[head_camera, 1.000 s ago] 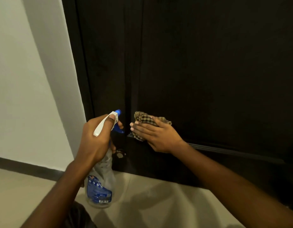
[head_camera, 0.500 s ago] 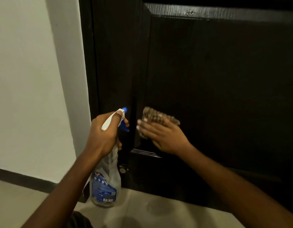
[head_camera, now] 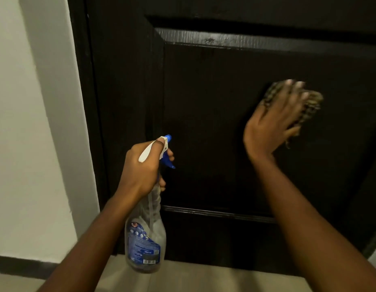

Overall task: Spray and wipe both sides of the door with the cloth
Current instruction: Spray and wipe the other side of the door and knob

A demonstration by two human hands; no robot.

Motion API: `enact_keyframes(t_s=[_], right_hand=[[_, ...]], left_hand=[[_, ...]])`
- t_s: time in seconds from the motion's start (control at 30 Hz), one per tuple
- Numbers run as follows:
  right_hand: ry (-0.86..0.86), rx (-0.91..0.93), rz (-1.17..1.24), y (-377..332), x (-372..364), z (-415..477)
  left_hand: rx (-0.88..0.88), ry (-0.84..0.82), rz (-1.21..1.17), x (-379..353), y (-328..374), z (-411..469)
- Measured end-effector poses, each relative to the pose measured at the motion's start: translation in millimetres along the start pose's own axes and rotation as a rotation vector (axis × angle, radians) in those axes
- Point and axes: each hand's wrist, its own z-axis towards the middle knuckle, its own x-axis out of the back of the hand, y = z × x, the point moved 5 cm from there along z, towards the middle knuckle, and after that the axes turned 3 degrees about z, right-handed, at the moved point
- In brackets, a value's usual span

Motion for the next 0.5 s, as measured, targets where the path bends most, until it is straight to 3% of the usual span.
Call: enact_keyframes(t_s=[0.1, 0.2, 0.27, 0.3, 0.37, 0.5], right_hand=[[-0.264, 0.536, -0.080, -28, -28, -61], [-0.497, 1.112, -0.163, -2, -36, -127], [-0.582, 1.229, -0.228, 44, -27, -132], [-0.597, 1.194, -0.242, 65, -18, -127], [-0.572, 0.928, -0.197, 96, 5, -107], [-0.375, 0.051, 0.214, 125, 39, -73]], left_hand=[[0.002, -0.018, -0.005, -5, 11, 2], [0.020, -0.036, -0.017, 0, 14, -1], [0.032, -0.044, -0.025, -4, 18, -8], [0.034, -0.049, -0.028, -7, 20, -12], [0.036, -0.068, -0.034, -11, 25, -19], [0.011, -0.110, -0.045, -24, 35, -32]])
